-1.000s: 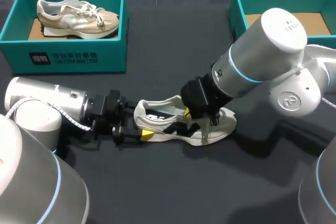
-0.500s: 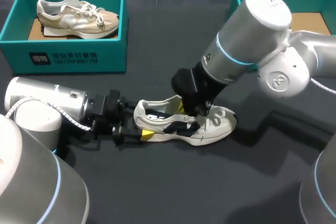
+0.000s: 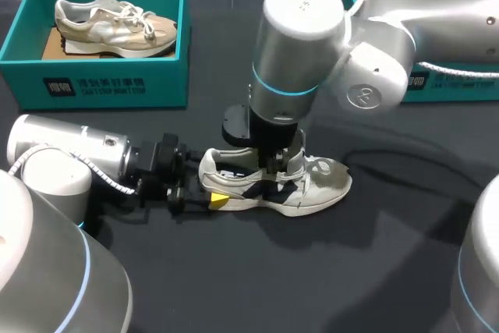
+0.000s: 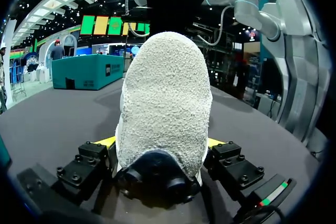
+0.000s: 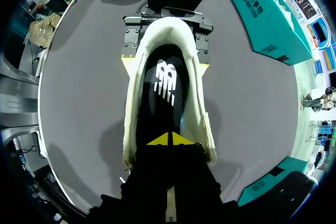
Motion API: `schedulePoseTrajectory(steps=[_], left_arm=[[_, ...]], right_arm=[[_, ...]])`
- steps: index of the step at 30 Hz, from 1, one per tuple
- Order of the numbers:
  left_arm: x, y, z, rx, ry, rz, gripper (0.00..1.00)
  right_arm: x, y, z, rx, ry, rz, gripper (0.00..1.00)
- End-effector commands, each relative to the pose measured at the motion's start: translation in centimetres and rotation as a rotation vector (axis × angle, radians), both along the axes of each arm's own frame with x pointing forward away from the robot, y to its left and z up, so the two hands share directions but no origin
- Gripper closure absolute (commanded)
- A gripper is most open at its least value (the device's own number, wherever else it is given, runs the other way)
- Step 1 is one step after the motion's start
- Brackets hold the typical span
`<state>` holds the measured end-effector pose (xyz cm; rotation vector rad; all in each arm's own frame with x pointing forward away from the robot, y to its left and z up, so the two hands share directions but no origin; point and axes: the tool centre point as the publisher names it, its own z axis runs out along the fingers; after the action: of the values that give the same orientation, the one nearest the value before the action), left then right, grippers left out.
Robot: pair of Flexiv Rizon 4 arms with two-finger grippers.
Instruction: Take the shoe out of the shoebox, open the shoe tongue, remove and reinsert the insole, then place the shoe into the shoebox
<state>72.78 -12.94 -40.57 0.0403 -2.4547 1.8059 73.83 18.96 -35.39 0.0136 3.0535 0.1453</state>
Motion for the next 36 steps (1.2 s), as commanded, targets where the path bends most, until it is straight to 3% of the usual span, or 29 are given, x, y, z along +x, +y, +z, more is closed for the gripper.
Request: schedulePoseTrajectory(steps=[1, 4, 6, 14, 31, 33, 35, 36], left_arm=[[0.1, 0.0, -0.3, 0.001, 0.0, 0.001, 1.0], [0.1, 0.0, -0.3, 0.001, 0.0, 0.001, 1.0], [0.1, 0.0, -0.3, 0.001, 0.0, 0.001, 1.0], [0.1, 0.0, -0.3, 0.001, 0.0, 0.001, 1.0], [0.1, 0.0, -0.3, 0.001, 0.0, 0.001, 1.0], [0.1, 0.0, -0.3, 0.001, 0.0, 0.001, 1.0], [0.1, 0.0, -0.3, 0.001, 0.0, 0.001, 1.0], [0.1, 0.0, -0.3, 0.001, 0.0, 0.001, 1.0]], right_arm=[[0.0, 0.0, -0.9, -0.094, -0.001, -0.028, 1.0], [0.1, -0.5, -1.1, -0.096, -0.009, -0.039, 0.99], [0.3, -0.7, -1.3, -0.099, -0.015, -0.046, 0.77], [1.3, -1.2, -2.7, -0.1, -0.015, -0.057, 0.67], [0.4, -1.2, -7.2, -0.047, 0.065, -0.079, 0.71], [0.0, -1.1, -7.6, -0.042, 0.078, -0.08, 0.78], [-0.6, -0.9, -7.9, -0.037, 0.089, -0.082, 1.0], [-0.9, -0.9, -8.0, -0.034, 0.094, -0.085, 1.0]])
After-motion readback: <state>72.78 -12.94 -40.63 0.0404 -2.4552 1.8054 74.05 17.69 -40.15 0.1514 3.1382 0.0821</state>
